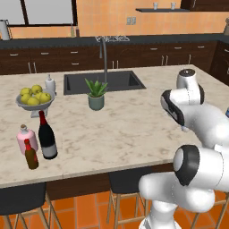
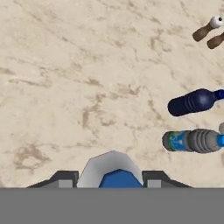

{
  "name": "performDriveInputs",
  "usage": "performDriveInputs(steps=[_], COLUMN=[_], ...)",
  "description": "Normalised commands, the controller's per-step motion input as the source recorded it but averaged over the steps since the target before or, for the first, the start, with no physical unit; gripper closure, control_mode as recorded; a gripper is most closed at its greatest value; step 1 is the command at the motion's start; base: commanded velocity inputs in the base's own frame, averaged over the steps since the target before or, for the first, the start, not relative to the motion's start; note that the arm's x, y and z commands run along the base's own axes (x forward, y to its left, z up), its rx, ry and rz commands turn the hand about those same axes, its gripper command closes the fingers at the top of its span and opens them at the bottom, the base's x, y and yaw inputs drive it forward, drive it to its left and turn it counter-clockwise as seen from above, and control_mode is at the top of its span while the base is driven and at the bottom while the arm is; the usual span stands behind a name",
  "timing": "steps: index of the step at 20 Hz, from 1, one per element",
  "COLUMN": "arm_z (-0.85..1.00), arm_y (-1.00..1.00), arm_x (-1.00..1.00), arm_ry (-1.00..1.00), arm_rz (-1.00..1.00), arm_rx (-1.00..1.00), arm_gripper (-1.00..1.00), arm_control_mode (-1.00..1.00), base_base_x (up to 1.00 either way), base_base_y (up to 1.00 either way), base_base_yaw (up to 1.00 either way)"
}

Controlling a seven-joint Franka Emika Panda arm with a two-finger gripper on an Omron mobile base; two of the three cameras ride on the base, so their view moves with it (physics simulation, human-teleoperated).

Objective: Move the plastic bottles in the middle to the plastics group, and the glass bottles in the middle to the glass group.

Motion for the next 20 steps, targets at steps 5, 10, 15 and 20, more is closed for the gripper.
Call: performDriveInputs(steps=[5,10,15,20], arm_z=[0.01,0.04,0.00,-0.02], arm_y=[-0.69,-0.72,-0.67,-0.73], arm_x=[-0.69,-0.59,-0.02,0.06], arm_ry=[0.00,0.01,0.01,0.00], arm_rz=[-0.10,-0.08,-0.06,-0.01], arm_rx=[0.04,0.04,-0.01,0.00], arm_gripper=[1.00,1.00,1.00,1.00], arm_control_mode=[-1.00,-1.00,-1.00,-1.00], base_base_x=[0.00,0.00,0.00,0.00], base_base_y=[0.00,0.00,0.00,0.00], base_base_yaw=[0.00,0.00,0.00,0.00])
